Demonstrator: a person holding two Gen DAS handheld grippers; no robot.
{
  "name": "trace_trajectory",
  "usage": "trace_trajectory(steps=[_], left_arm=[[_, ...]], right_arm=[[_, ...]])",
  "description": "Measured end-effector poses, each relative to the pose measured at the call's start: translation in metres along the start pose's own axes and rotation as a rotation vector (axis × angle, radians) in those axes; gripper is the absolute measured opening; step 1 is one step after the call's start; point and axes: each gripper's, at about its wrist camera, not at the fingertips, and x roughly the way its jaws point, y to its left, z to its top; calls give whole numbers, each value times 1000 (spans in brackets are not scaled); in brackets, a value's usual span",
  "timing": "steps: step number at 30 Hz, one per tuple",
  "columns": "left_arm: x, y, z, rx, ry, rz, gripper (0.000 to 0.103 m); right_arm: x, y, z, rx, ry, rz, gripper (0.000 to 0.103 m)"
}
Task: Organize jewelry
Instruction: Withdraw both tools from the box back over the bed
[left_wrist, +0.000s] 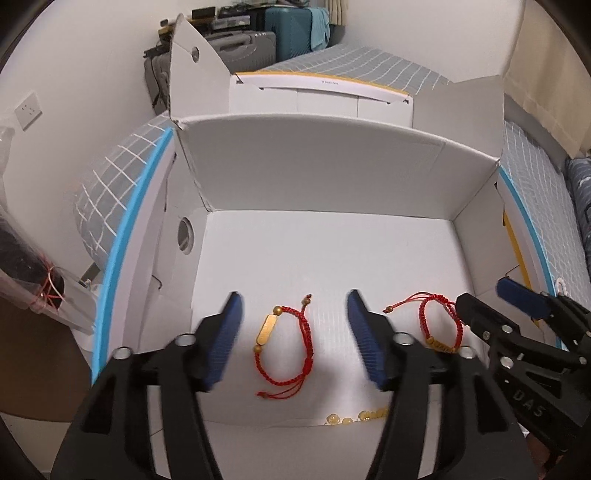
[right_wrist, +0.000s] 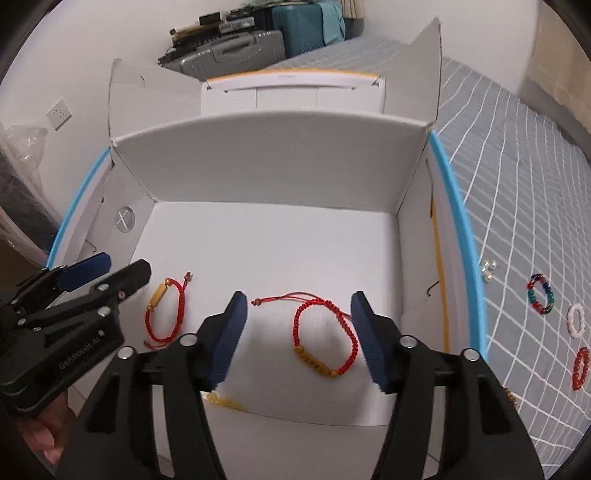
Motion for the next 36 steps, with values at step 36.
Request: trace_trajectory(steps=[36], left_arm=[[-62, -119, -2, 155, -184, -147, 97]], right_arm=[[-136, -144, -57, 246, -244, -226, 95]])
